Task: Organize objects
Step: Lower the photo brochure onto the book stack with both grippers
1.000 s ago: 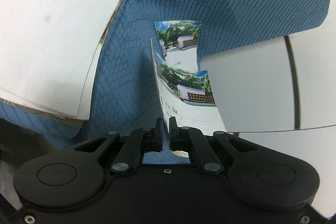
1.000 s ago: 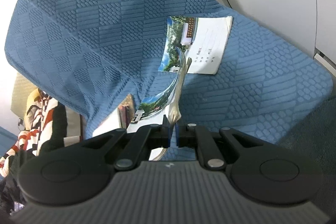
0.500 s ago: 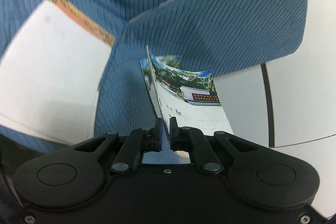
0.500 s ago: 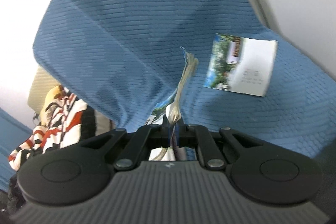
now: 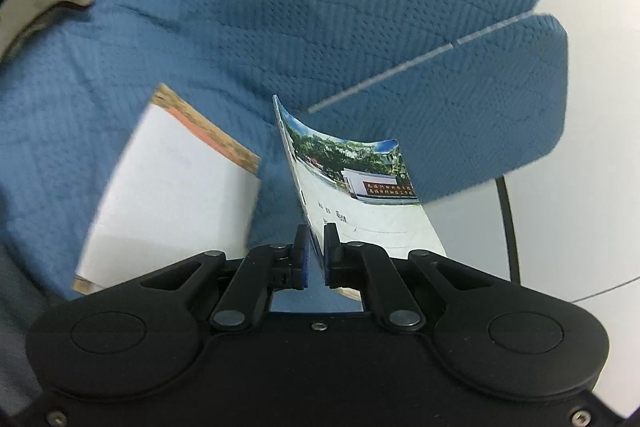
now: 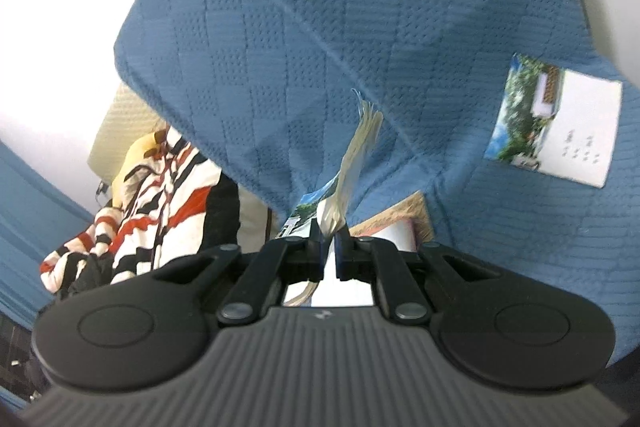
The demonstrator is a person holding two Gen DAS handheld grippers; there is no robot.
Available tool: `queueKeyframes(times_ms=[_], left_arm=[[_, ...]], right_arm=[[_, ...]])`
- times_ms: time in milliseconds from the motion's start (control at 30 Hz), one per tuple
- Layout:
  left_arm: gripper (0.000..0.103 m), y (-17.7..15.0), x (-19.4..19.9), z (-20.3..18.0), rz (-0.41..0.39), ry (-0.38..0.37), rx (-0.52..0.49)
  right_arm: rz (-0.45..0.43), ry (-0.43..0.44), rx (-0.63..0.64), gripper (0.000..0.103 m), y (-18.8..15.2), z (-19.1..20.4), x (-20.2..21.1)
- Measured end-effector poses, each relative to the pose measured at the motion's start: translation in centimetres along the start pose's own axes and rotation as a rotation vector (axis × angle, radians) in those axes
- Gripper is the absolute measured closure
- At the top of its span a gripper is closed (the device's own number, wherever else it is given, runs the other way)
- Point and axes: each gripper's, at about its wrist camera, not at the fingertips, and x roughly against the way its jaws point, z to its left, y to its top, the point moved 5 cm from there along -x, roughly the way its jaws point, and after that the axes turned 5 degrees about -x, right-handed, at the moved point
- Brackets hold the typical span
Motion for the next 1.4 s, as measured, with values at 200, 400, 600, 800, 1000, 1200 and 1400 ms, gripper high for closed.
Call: queueKeyframes(times_ms=[200, 400, 600, 800, 1000, 1200, 1400], left_arm=[[0.097, 0.1, 0.8, 4.2, -0.001, 0.055, 0.021], [0.097, -0.5, 0.3, 8.1, 0.021, 0.107, 0.030], [0.100, -1.2, -0.7, 10.0, 0.036, 0.169, 0.004], [0.100, -1.8, -1.3, 11.0, 0.060, 0.194, -0.005], [0.100, -2.8, -2.3, 11.8, 0.085, 0.217, 0.000], [0.100, -3.4, -2.8, 11.6, 0.095, 0.237, -0.026], [0.095, -3.3, -2.7, 10.3, 0.086, 0.244, -0.066]], right_arm=[[0.063, -0.027, 0.005, 0.095, -2.4, 0.3, -3.5], [0.109, -0.075, 0.009, 0.095, -5.2, -0.4, -6.3], [0.123, -0.138, 0.028, 0.095, -7.3, -1.8, -8.0], [0.152, -0.183, 0.026, 0.095, -9.3, -3.5, -8.6], [0.173, -0.218, 0.016, 0.095, -10.8, -4.9, -9.4], [0.197, -0.245, 0.005, 0.095, -11.6, -6.0, -10.0], [0.212, -0.258, -0.001, 0.093, -12.1, -6.8, -10.4]])
